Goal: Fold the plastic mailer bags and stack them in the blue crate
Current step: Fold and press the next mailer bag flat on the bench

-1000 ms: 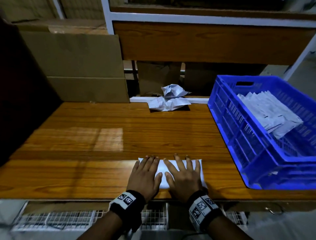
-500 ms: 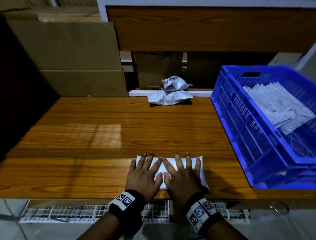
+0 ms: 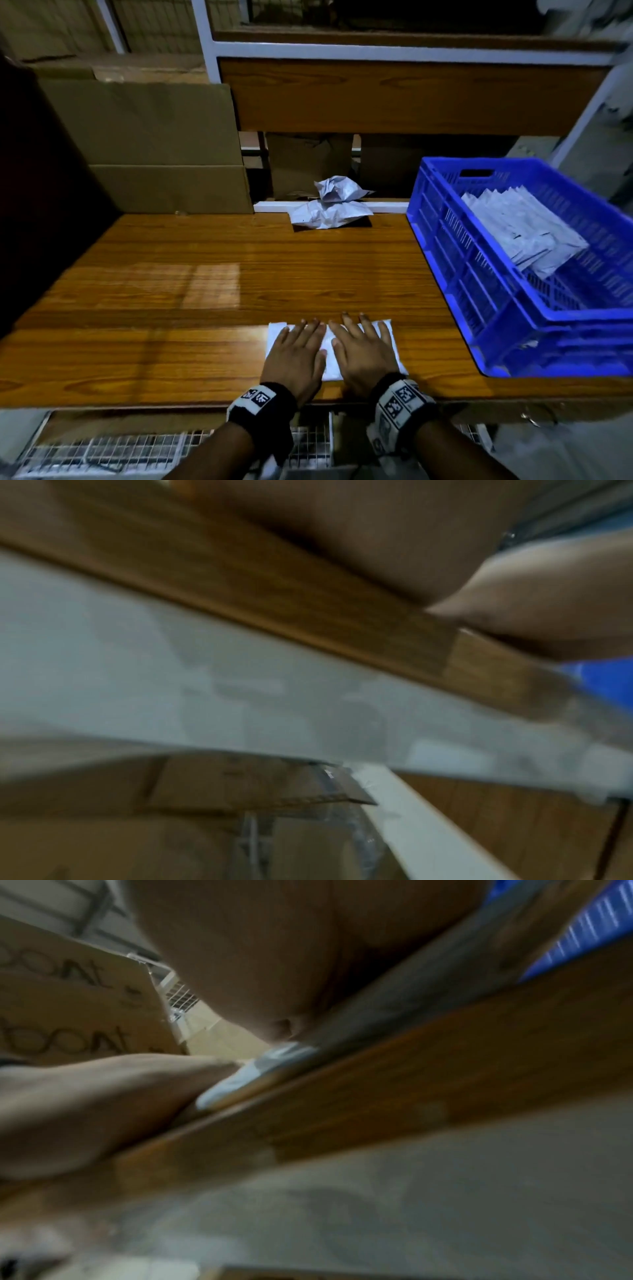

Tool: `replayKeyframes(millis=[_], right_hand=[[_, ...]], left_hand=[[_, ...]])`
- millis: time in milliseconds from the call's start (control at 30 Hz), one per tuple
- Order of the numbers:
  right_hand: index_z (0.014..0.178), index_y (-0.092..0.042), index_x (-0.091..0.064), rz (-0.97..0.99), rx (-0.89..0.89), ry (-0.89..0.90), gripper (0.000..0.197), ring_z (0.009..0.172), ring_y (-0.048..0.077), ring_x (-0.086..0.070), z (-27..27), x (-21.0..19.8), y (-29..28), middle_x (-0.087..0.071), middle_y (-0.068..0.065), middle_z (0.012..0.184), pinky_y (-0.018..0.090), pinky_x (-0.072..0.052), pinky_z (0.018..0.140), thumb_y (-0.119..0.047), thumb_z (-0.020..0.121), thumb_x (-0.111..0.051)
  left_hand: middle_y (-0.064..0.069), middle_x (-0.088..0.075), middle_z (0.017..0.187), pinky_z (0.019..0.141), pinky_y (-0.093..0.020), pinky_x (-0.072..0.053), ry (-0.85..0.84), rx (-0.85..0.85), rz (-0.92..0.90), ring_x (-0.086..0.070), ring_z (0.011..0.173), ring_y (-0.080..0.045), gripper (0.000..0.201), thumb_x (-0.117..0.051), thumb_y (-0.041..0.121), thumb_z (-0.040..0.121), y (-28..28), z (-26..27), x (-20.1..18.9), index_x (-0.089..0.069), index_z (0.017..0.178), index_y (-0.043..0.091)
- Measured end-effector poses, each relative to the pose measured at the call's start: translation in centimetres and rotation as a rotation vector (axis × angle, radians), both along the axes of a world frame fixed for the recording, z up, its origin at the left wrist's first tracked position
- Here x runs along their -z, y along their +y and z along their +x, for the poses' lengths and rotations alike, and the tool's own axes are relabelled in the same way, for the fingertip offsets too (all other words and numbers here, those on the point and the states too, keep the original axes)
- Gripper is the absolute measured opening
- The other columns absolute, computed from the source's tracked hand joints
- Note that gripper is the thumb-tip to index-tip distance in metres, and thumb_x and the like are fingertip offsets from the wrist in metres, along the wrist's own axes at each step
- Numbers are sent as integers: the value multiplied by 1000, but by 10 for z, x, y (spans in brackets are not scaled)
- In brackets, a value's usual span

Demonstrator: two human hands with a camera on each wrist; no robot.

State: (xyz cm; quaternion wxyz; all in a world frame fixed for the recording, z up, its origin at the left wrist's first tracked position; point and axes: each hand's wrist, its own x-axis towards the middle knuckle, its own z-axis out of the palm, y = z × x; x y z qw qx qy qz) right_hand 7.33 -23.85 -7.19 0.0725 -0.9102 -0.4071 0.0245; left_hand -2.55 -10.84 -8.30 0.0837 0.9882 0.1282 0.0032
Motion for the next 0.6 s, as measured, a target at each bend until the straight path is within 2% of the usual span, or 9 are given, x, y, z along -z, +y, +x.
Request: replayKeyframes(millis=[67, 100, 200, 267, 367, 433, 533, 600], right_hand=[[127, -32, -60, -15, -14, -24, 47, 122, 29, -57, 2, 2, -3, -60, -3, 134, 54, -38, 101, -45, 90, -34], [128, -28, -60, -17, -5, -25, 49, 124, 28, -56, 1, 3, -5, -59, -1, 135, 54, -38, 102, -46, 90, -35], [132, -19, -58, -24, 51, -20, 56, 129, 27, -51, 1, 9, -1, -57, 2, 138, 56, -32, 107, -48, 91, -35], [139, -18, -51, -7, 49, -18, 62, 135, 25, -44, 3, 10, -1, -51, 2, 144, 53, -26, 112, -51, 91, -30], [153, -19, -24, 34, -6, 50, 79, 148, 18, -18, 15, 9, -16, -24, 1, 160, 37, -4, 118, -61, 88, -10], [155, -18, -15, 51, 25, 89, 87, 149, 18, -9, 20, 11, -30, -12, 2, 163, 33, -4, 119, -67, 85, 0], [153, -11, -21, 78, 45, 68, 97, 148, 25, -18, 21, 20, -43, -19, 9, 161, 36, -15, 119, -72, 85, 10], [152, -11, -26, 68, 34, 56, 90, 146, 25, -24, 20, 25, -45, -25, 10, 159, 42, -15, 119, -70, 89, 2]], left_hand=[[1, -31, 155, 117, -39, -13, -34, -11, -9, -24, 145, -20, 64, -14, 49, 95, 4, -3, 7, -29, 150, 22], [0, -35, 154, 117, -41, -18, -49, -13, -8, -28, 143, -21, 62, -19, 50, 96, 6, -4, 10, -33, 149, 22], [0, -35, 153, 117, -40, -15, -78, -12, -9, -29, 143, -22, 63, -23, 51, 96, 9, -3, 13, -33, 149, 20], [0, -30, 156, 117, -36, -8, -85, -10, -12, -23, 145, -20, 66, -19, 55, 95, 10, -3, 12, -27, 151, 20], [3, -15, 160, 119, -34, -4, -41, -5, -42, -7, 148, -15, 78, -3, 66, 90, 15, -5, 10, -15, 154, 22], [4, -9, 161, 120, -36, -5, -35, -9, -48, -2, 148, -15, 85, 6, 70, 86, 17, -6, 9, -12, 154, 24], [3, -9, 161, 120, -38, -7, -32, -9, -35, 0, 148, -16, 85, 6, 71, 86, 16, -7, 10, -11, 154, 22], [3, -9, 161, 119, -38, -8, -22, -11, -31, 0, 148, -15, 82, 3, 69, 88, 17, -7, 11, -9, 154, 22]])
